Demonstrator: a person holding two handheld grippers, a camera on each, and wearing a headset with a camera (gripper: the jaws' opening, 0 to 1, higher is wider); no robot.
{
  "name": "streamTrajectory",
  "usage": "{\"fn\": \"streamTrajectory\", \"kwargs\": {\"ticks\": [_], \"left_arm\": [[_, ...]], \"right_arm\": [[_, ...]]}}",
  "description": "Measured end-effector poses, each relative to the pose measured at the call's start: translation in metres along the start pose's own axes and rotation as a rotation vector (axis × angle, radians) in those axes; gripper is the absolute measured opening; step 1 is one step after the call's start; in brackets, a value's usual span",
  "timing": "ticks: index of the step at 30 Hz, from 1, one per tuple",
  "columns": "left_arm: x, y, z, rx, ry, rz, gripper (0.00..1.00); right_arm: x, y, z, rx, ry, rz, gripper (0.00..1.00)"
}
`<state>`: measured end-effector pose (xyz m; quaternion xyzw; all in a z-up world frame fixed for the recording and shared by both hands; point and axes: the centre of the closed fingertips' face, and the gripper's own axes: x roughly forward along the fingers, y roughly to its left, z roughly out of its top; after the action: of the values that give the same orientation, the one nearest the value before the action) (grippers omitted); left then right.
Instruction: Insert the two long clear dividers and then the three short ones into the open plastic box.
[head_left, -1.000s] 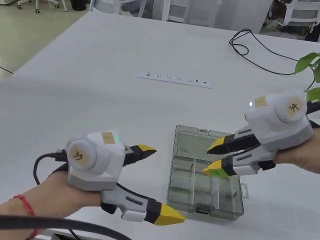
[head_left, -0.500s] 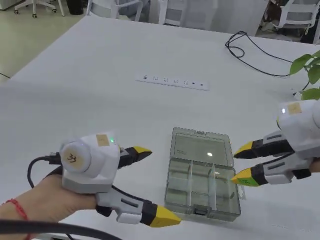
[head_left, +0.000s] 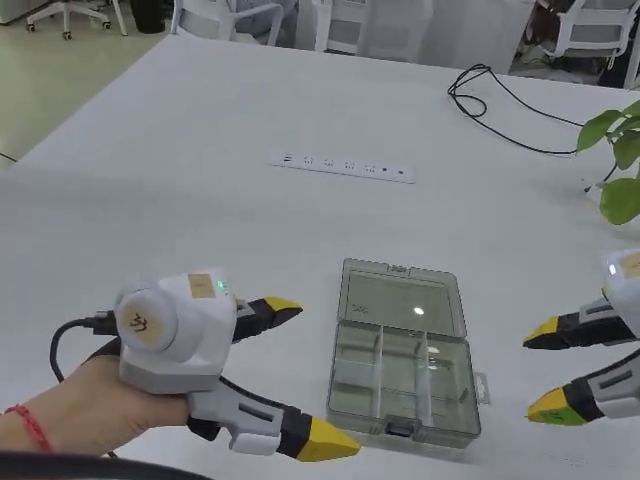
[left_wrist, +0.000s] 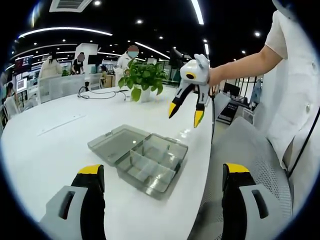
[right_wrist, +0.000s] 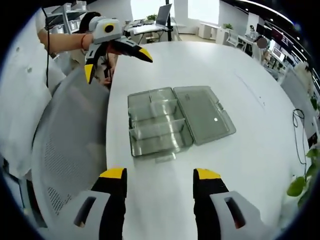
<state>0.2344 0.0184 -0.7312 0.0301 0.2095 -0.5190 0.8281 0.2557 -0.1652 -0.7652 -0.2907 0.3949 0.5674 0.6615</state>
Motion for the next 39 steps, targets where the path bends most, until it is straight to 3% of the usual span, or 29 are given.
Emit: {"fn": "streamTrajectory", "kwargs": {"ticks": [9,21,33,39], "left_arm": [[0.000,0.001,-0.004,-0.008,0.005,0.003,1.00],[0.000,0.004,-0.005,-0.017,0.011,0.005,1.00],[-0.001,0.005,-0.008,-0.023,0.021,0.005,1.00],[-0.001,0.008,-0.006,-0.025,0.016,0.011,1.00]], "right_arm": [[0.008,0.006,-0.039,-0.025,0.105,0.036,0.66],[0.026,-0.001,-0.085,-0.112,0.247,0.048,0.62],[0.038,-0.014,-0.101,-0.169,0.293,0.003,0.48],[0.038,-0.018,-0.104,-0.162,0.282,-0.010,0.44]]}}
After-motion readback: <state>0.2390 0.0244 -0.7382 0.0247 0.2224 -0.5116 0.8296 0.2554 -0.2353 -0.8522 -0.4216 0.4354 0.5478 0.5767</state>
